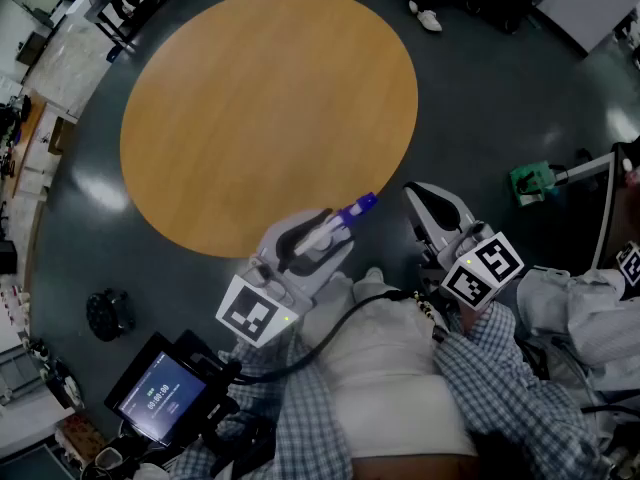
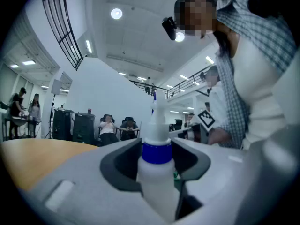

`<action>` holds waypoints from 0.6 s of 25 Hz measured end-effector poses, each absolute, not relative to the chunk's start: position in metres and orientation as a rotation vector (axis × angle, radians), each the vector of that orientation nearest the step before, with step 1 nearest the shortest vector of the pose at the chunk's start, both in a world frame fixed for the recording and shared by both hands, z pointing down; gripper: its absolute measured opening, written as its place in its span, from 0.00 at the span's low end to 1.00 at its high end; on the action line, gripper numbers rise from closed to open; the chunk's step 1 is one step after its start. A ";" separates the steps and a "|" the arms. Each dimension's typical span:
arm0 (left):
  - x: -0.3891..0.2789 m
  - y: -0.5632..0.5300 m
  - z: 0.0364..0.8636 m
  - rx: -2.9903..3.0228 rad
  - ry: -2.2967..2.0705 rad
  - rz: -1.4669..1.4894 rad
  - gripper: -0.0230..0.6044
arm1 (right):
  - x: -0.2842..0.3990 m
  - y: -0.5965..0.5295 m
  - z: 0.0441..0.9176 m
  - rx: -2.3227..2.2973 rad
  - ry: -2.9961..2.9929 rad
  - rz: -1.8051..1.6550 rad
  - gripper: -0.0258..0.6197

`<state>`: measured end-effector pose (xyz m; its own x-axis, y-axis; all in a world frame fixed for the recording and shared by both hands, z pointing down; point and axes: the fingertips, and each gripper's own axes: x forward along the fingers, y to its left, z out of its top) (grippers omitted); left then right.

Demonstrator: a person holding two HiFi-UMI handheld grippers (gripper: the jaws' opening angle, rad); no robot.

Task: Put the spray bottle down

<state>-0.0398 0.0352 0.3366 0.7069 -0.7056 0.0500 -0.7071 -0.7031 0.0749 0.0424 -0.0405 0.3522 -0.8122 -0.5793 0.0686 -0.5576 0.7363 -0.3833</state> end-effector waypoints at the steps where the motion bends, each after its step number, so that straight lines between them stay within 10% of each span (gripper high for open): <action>1: -0.040 0.035 0.337 2.818 -1.169 0.027 0.32 | 0.043 -0.040 0.352 -0.943 2.876 -0.606 0.04; 15: -0.039 0.036 0.337 2.807 -1.167 0.007 0.32 | 0.043 -0.035 0.354 -0.944 2.888 -0.604 0.04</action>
